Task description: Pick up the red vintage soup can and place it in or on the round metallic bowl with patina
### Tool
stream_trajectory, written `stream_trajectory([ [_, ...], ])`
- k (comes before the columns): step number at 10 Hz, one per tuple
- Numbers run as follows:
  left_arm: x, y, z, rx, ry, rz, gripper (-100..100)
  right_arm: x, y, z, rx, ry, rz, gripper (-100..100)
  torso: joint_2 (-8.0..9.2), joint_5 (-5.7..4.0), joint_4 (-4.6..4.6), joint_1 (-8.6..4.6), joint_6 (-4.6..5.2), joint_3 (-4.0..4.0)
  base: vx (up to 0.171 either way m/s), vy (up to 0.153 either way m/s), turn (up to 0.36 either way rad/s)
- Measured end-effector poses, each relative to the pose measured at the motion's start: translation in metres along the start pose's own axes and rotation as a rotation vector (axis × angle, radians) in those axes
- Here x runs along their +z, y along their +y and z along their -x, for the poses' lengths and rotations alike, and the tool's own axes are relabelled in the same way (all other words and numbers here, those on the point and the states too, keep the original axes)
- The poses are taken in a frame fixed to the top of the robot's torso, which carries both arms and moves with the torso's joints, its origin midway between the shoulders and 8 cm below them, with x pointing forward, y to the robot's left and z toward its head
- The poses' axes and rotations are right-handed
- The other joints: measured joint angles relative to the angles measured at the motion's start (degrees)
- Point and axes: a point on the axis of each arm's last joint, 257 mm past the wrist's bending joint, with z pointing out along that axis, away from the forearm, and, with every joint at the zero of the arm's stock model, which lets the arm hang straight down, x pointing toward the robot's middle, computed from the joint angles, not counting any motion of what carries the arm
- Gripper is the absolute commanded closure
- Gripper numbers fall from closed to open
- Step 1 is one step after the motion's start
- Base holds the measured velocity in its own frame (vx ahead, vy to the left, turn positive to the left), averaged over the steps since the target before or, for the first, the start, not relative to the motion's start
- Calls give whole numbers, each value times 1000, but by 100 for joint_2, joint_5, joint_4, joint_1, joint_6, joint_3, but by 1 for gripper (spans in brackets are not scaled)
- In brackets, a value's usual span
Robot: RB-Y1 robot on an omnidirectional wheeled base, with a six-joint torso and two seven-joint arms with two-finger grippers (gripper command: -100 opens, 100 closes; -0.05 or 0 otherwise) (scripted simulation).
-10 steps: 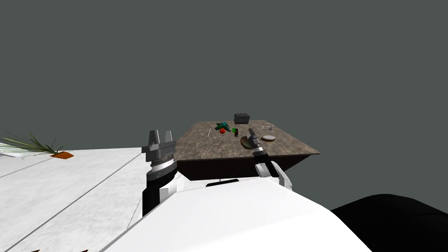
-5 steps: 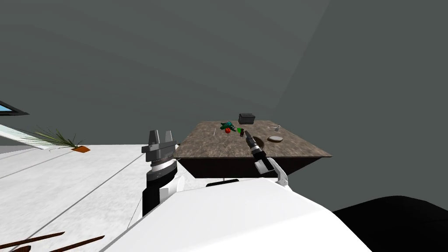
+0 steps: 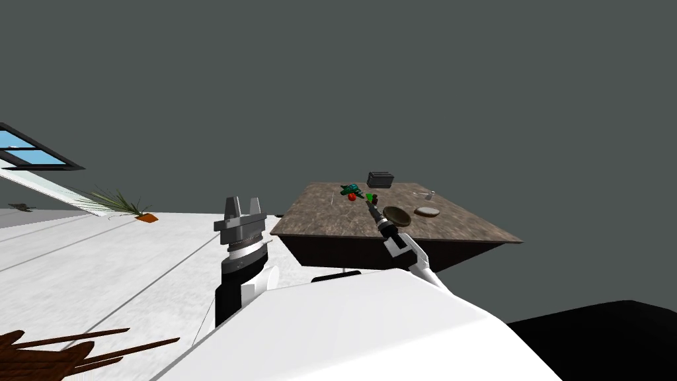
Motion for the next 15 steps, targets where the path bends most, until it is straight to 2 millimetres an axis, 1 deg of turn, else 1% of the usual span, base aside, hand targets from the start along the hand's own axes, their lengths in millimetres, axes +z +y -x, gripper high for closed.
stream_trajectory([
  [1,0,0,0,0,0,0,0,1,-9,-2,-20,10,-28,-100,1,-1,0,-8,4,1,-3,80,86],
  [4,0,0,0,0,0,0,0,17,-37,-1,-115,46,-103,-100,-1,0,0,-2,1,-1,-1,88,53],
  [6,0,0,0,0,0,0,0,24,-66,3,-173,67,-167,-100,1,-1,0,-6,2,0,-2,77,62],
  [7,0,0,0,0,0,0,0,24,-78,3,-195,76,-197,-100,1,-2,0,-13,5,0,0,65,73],
  [9,0,0,0,0,0,0,0,27,-99,6,-254,95,-256,-100,0,-3,0,-18,5,0,8,55,48],
  [11,0,0,0,0,0,0,0,33,-117,12,-312,109,-313,-100,0,-4,-1,-22,5,-1,3,51,43],
  [12,0,0,0,0,0,0,0,35,-126,20,-349,117,-341,-100,0,-3,0,-19,4,0,-3,42,37],
  [15,0,0,0,0,0,0,0,40,-155,31,-424,132,-428,-100,1,-5,0,-28,6,0,4,33,44],
])
